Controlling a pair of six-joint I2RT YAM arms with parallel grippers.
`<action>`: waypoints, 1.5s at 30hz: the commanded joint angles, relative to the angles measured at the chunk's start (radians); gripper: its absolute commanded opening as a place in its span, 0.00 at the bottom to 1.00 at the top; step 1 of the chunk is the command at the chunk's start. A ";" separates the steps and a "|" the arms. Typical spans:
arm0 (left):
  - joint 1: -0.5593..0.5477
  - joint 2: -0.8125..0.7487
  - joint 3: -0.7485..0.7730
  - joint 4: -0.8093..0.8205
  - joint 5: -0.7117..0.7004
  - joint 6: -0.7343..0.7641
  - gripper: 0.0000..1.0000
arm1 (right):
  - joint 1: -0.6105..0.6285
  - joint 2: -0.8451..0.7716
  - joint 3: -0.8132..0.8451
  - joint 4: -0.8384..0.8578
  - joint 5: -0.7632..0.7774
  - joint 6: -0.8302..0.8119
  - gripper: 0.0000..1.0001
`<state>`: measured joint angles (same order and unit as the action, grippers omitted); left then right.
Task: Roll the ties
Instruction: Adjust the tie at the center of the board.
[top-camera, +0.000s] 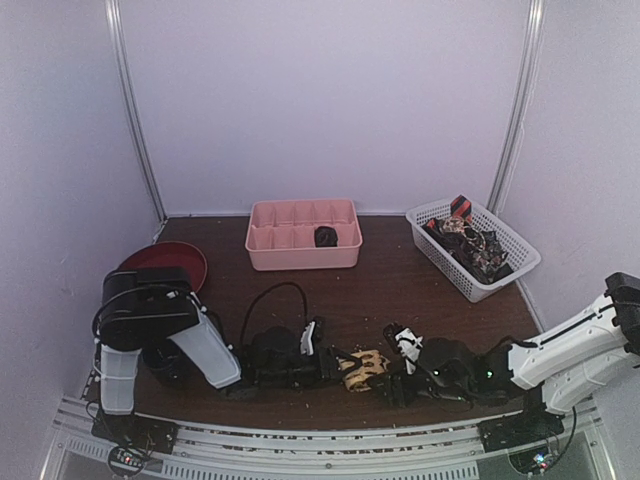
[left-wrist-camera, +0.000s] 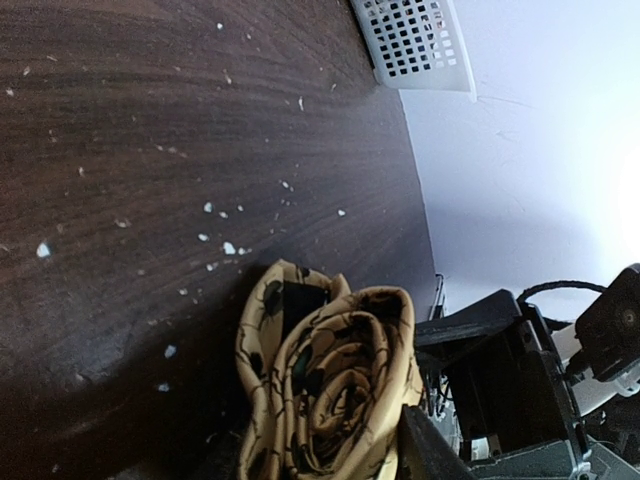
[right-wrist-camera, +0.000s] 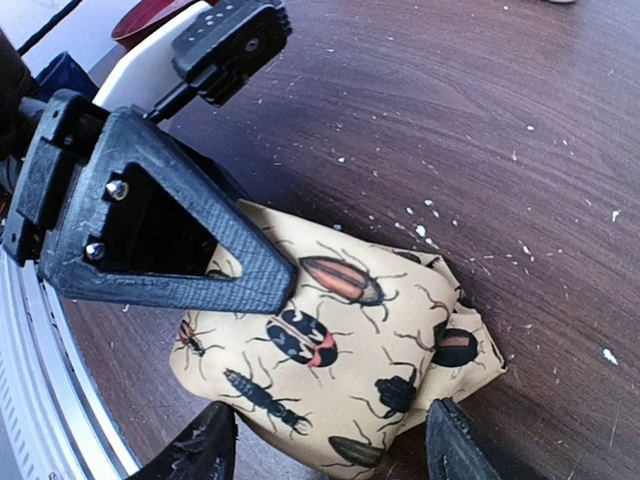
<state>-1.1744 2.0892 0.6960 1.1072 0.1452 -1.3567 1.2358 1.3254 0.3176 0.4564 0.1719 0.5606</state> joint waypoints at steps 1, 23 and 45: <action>0.011 0.025 0.014 0.020 0.044 0.002 0.43 | 0.015 -0.032 0.023 -0.051 0.003 -0.065 0.67; -0.009 0.039 0.019 0.074 0.033 -0.103 0.52 | 0.048 0.120 0.086 0.012 0.139 -0.030 0.55; -0.042 0.053 0.047 0.055 0.038 -0.168 0.49 | 0.064 0.121 0.012 0.129 0.133 0.014 0.52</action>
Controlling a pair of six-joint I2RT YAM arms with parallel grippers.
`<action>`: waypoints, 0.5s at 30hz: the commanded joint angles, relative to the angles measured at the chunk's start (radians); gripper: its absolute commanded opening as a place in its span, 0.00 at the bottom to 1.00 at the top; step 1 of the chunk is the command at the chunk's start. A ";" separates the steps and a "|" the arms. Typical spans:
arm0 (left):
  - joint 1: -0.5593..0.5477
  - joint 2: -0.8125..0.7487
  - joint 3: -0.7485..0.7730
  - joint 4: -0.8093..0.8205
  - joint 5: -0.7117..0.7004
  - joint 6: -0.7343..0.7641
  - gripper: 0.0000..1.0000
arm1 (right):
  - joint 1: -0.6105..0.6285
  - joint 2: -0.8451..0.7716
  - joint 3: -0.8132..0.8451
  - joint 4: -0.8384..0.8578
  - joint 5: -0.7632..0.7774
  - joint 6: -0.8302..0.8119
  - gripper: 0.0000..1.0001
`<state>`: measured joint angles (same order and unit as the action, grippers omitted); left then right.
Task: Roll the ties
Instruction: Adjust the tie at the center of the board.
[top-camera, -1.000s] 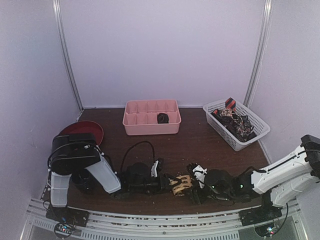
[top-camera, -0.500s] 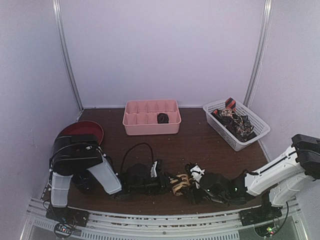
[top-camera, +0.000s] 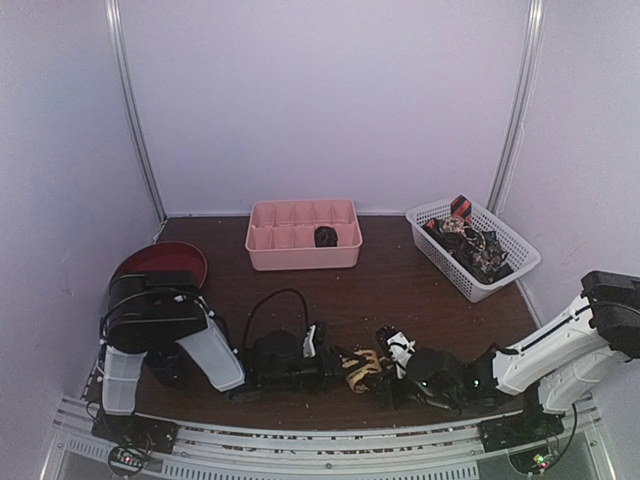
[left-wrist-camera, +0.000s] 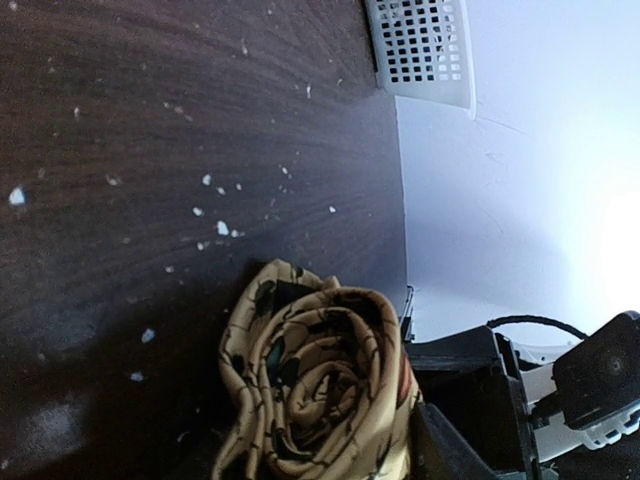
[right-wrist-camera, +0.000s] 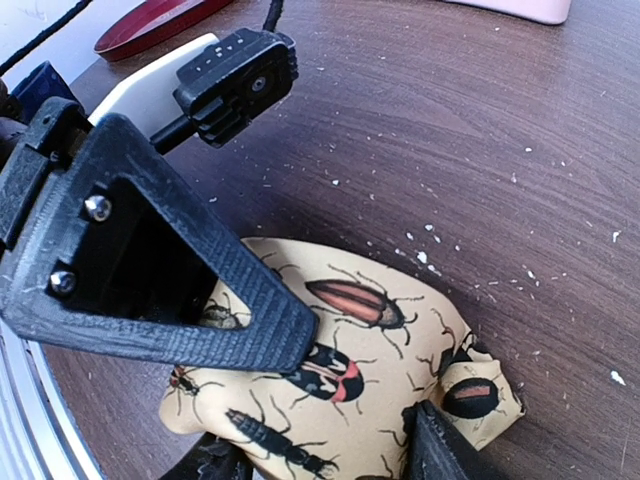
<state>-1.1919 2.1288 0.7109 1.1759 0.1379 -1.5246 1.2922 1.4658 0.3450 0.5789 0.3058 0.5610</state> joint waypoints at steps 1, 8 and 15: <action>-0.025 0.009 0.030 -0.028 0.039 0.002 0.47 | 0.007 -0.028 -0.010 -0.012 -0.004 0.023 0.52; -0.022 -0.018 0.015 -0.110 0.001 0.045 0.42 | 0.000 -0.128 0.035 -0.206 -0.048 0.108 0.61; -0.021 -0.046 0.027 -0.177 -0.027 0.091 0.42 | -0.027 -0.241 0.018 -0.277 -0.114 0.202 0.66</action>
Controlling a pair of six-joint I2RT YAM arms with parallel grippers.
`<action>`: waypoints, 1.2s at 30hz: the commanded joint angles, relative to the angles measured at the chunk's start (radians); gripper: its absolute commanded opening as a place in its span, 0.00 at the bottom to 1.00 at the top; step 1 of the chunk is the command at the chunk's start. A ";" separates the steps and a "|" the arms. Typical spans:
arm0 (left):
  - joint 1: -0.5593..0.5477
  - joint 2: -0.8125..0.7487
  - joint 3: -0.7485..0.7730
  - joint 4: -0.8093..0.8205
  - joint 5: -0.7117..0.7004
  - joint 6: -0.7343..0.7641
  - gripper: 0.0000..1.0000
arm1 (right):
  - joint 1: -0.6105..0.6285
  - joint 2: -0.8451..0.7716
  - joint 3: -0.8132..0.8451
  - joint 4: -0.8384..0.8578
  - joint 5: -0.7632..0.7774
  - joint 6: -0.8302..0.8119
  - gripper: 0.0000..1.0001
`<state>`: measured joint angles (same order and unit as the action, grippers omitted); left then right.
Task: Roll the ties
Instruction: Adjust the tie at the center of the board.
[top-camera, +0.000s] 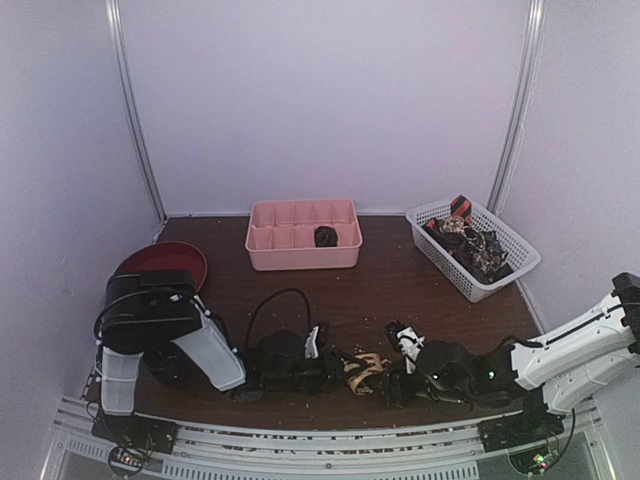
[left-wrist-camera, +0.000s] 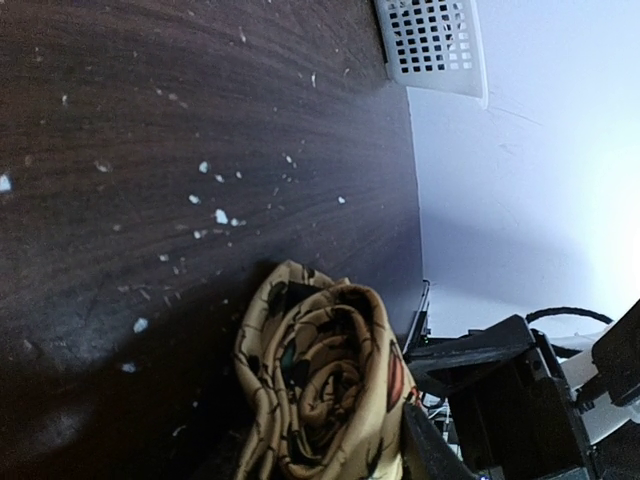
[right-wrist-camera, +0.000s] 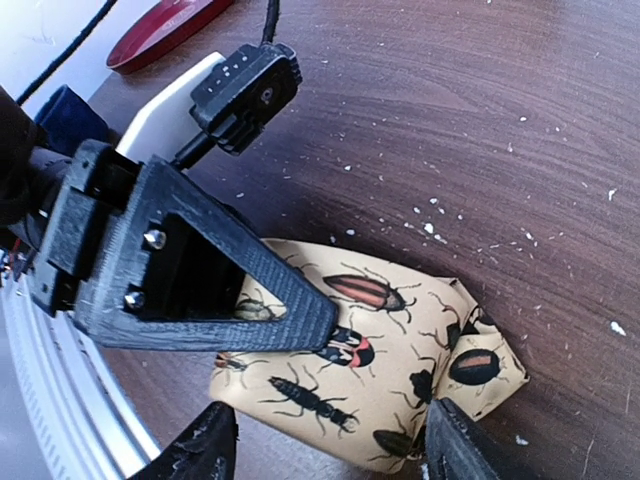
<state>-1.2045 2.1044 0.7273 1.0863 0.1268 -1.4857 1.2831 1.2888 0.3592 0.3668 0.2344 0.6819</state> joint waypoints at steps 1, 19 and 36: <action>-0.009 -0.021 0.013 -0.089 -0.016 0.056 0.42 | -0.027 -0.082 -0.005 -0.068 -0.045 0.108 0.66; -0.042 -0.083 0.053 -0.182 -0.041 0.238 0.41 | -0.181 -0.033 -0.224 0.350 -0.254 0.404 0.36; -0.229 -0.168 0.206 -0.663 -0.458 0.670 0.41 | -0.167 0.069 -0.258 0.441 -0.219 0.392 0.24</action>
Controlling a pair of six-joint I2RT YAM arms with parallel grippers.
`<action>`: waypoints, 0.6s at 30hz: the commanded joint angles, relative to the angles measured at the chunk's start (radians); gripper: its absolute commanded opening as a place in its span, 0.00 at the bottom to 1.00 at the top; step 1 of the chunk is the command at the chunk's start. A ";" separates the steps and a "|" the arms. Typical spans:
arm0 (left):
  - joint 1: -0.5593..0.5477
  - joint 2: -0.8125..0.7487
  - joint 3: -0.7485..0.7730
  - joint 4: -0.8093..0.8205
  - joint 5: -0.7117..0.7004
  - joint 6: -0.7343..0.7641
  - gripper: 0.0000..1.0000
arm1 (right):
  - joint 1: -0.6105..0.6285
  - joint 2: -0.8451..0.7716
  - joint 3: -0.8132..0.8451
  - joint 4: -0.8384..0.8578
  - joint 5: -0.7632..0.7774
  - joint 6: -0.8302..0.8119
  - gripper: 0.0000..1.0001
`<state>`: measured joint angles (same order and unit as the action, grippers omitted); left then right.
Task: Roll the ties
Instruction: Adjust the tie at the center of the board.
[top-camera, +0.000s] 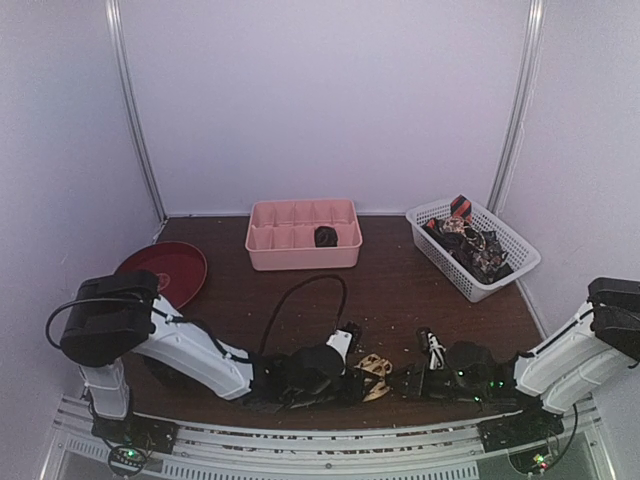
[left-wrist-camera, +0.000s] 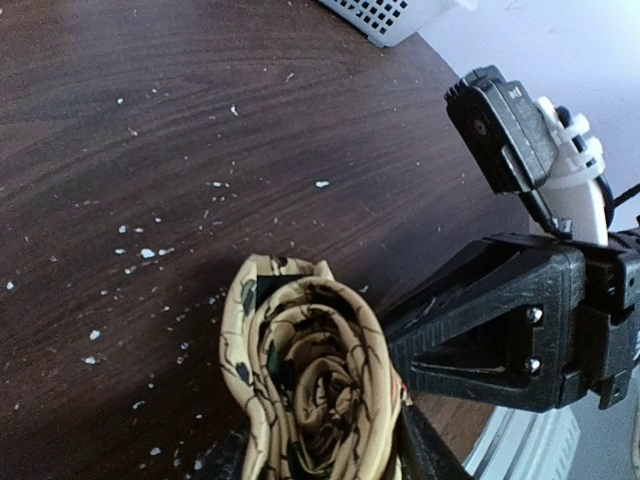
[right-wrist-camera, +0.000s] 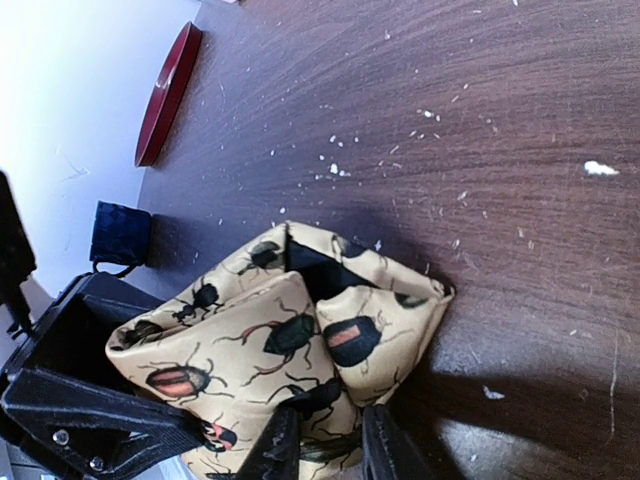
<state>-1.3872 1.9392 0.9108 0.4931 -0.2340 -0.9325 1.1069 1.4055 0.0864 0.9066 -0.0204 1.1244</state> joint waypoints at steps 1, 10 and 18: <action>-0.053 -0.001 0.024 -0.066 -0.114 0.125 0.41 | 0.009 -0.059 0.020 -0.136 0.046 -0.062 0.24; -0.171 0.064 0.104 -0.080 -0.362 0.312 0.42 | 0.013 -0.258 -0.016 -0.382 0.184 -0.050 0.24; -0.201 0.125 0.155 -0.081 -0.412 0.348 0.44 | 0.097 -0.241 -0.018 -0.430 0.212 0.029 0.17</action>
<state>-1.5887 2.0354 1.0435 0.4145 -0.5880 -0.6224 1.1652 1.1461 0.0849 0.5243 0.1375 1.1015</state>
